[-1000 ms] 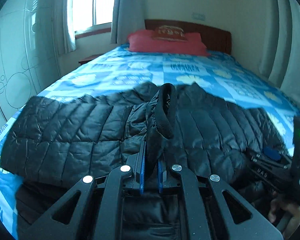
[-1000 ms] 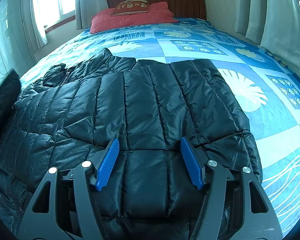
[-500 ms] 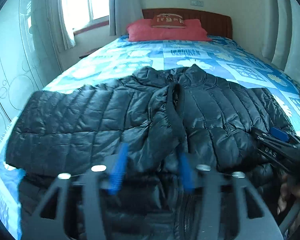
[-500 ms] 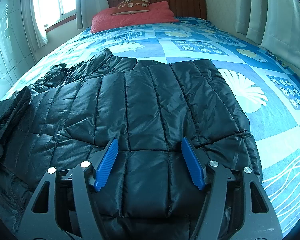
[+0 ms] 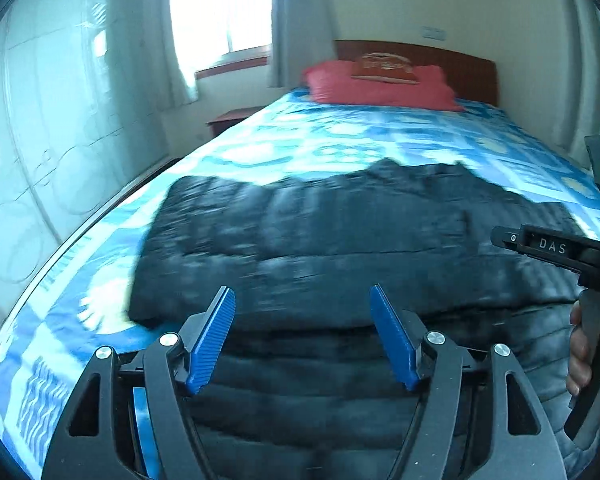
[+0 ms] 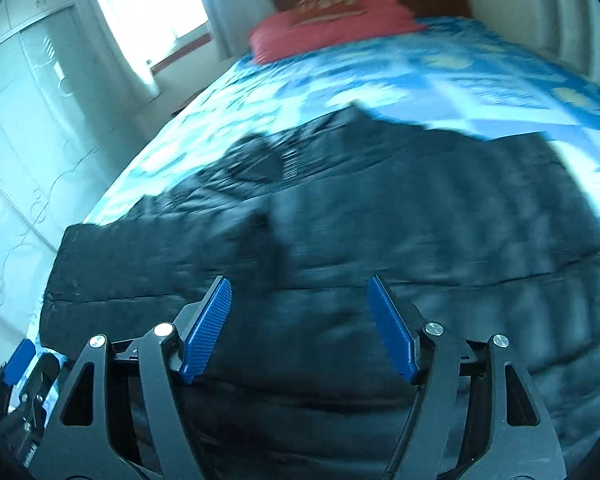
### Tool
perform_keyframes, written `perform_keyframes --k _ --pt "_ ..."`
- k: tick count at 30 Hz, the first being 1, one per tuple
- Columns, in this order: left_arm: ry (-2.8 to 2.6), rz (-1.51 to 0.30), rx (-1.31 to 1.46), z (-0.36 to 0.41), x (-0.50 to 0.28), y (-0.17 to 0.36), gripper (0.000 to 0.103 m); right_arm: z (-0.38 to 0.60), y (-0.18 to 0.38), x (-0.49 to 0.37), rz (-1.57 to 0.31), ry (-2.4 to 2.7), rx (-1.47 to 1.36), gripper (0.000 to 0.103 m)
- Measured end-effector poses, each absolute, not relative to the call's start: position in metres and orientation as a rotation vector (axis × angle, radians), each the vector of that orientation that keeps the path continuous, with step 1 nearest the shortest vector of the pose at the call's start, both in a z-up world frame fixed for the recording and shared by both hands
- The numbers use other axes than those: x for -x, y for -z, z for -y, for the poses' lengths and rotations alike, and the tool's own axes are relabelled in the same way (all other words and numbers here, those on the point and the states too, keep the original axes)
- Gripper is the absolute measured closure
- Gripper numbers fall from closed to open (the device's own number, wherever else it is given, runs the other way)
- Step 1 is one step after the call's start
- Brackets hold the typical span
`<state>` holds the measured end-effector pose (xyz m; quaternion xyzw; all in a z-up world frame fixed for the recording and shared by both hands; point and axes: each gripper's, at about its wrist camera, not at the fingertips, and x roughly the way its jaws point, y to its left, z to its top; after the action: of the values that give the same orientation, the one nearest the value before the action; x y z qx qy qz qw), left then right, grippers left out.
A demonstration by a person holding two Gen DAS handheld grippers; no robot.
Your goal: Fold large clothes
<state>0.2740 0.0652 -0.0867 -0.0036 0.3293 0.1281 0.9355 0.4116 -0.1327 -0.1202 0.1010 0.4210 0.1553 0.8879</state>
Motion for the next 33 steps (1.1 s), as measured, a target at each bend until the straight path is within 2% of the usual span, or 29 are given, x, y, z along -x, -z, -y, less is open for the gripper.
perform_keyframes --k 2,4,5,8,11,15,20,25,28,31,32,33 --pt "-0.290 -0.682 0.030 -0.083 -0.271 0.088 0.034 0.113 0.131 -0.419 -0.920 -0.353 -0.221 0.033" --pt "-0.310 -0.689 0.042 -0.097 -0.268 0.089 0.034 0.100 0.140 -0.422 -0.956 -0.388 -0.219 0.072" --pt "-0.317 -0.688 0.046 -0.103 -0.267 0.088 0.034 0.097 0.137 -0.420 -0.944 -0.396 -0.220 0.084" --pt "-0.323 -0.668 0.053 -0.116 -0.264 0.082 0.034 0.105 0.115 -0.407 -0.854 -0.373 -0.182 0.087" --pt "-0.326 -0.648 0.084 -0.128 -0.262 0.075 0.034 0.136 0.089 -0.397 -0.760 -0.304 -0.113 0.087" --pt "-0.327 -0.649 0.128 -0.139 -0.267 0.075 0.034 0.197 0.081 -0.402 -0.759 -0.188 -0.107 0.087" --pt "-0.307 -0.674 0.143 -0.136 -0.280 0.081 0.034 0.262 0.098 -0.414 -0.812 -0.071 -0.151 0.087" --pt "-0.276 -0.698 0.097 -0.120 -0.300 0.089 0.034 0.287 0.138 -0.420 -0.904 -0.029 -0.182 0.085" --pt "-0.256 -0.723 0.068 -0.113 -0.314 0.095 0.034 0.293 0.138 -0.416 -0.910 -0.021 -0.202 0.075" --pt "-0.259 -0.733 0.028 -0.111 -0.334 0.098 0.034 0.293 0.115 -0.407 -0.828 0.014 -0.203 0.050" --pt "-0.260 -0.732 0.024 -0.111 -0.339 0.098 0.034 0.289 0.105 -0.405 -0.789 0.023 -0.187 0.045" --pt "-0.259 -0.731 0.021 -0.112 -0.345 0.098 0.034 0.282 0.100 -0.406 -0.779 0.012 -0.172 0.045"
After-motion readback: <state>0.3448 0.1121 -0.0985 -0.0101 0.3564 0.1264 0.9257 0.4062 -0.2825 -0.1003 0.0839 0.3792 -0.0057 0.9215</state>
